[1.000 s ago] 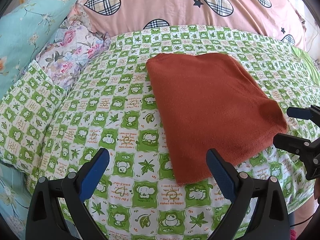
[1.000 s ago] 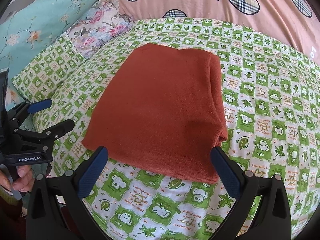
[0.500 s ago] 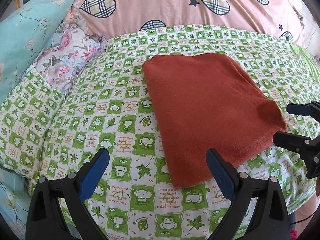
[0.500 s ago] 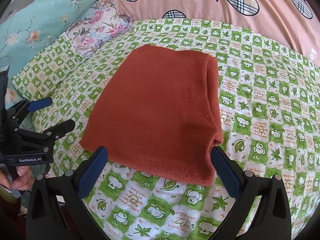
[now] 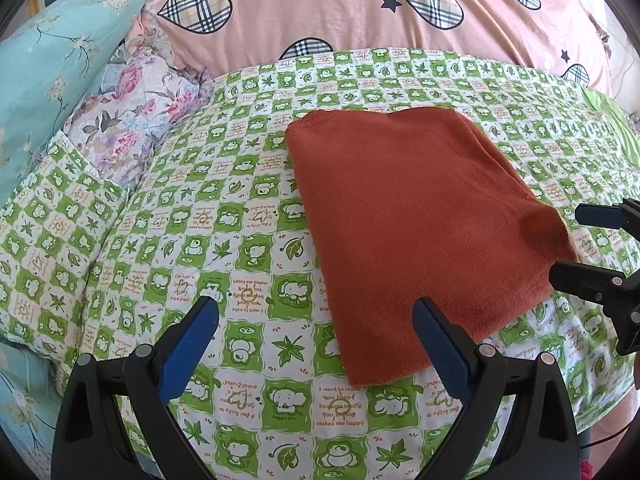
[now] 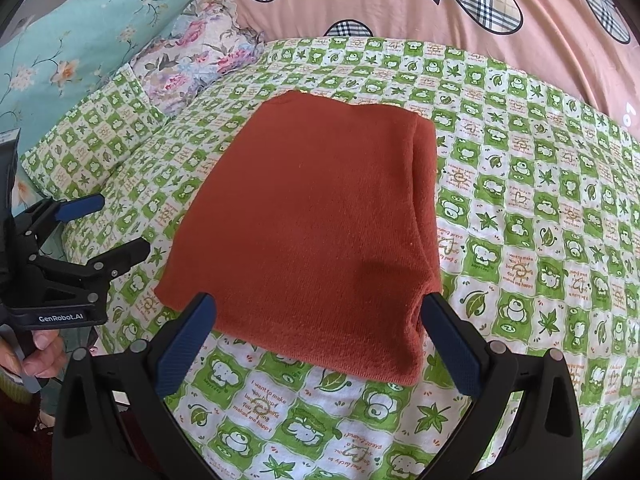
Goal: Fold small clothes
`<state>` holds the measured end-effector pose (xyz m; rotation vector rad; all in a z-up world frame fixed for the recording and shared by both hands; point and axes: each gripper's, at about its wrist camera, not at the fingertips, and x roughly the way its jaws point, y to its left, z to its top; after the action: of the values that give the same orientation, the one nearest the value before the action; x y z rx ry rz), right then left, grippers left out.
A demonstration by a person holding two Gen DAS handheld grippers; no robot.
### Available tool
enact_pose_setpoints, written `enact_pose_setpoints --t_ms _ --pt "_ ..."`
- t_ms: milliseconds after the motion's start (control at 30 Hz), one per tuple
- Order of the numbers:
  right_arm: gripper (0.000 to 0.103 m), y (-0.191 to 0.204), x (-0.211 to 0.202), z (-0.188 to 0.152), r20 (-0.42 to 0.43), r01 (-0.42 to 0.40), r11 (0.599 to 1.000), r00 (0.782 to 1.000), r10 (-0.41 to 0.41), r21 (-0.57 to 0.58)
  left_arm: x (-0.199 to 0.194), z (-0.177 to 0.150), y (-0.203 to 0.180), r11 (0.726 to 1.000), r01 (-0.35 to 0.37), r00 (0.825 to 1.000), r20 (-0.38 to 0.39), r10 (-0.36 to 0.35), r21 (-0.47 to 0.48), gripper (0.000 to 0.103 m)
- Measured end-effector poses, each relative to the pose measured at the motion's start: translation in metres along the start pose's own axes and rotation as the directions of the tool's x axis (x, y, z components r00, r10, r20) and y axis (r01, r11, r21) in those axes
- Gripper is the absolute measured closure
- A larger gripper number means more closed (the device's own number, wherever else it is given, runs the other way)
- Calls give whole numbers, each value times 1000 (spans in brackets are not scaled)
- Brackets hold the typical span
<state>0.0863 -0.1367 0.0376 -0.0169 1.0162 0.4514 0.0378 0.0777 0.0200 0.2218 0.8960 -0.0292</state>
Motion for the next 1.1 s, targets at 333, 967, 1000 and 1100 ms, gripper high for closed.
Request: enact_pose_setpoints --t_ms 333,967,1000,1100 --pt "1 -8 7 13 -15 2 1000 1000 -2 -7 9 14 0 1000 0 1000 5 0 4 5" --pt "1 -22 13 34 -24 -2 1000 1000 2 -8 20 36 0 999 -9 1000 5 9 -30 5" --pt "1 -23 13 34 -24 -1 1000 1000 1 -6 20 37 0 999 -8 1000 7 8 -33 5" --pt "1 -23 13 34 -23 1 1000 1000 -1 -3 22 38 2 999 -6 1000 6 6 -37 5"
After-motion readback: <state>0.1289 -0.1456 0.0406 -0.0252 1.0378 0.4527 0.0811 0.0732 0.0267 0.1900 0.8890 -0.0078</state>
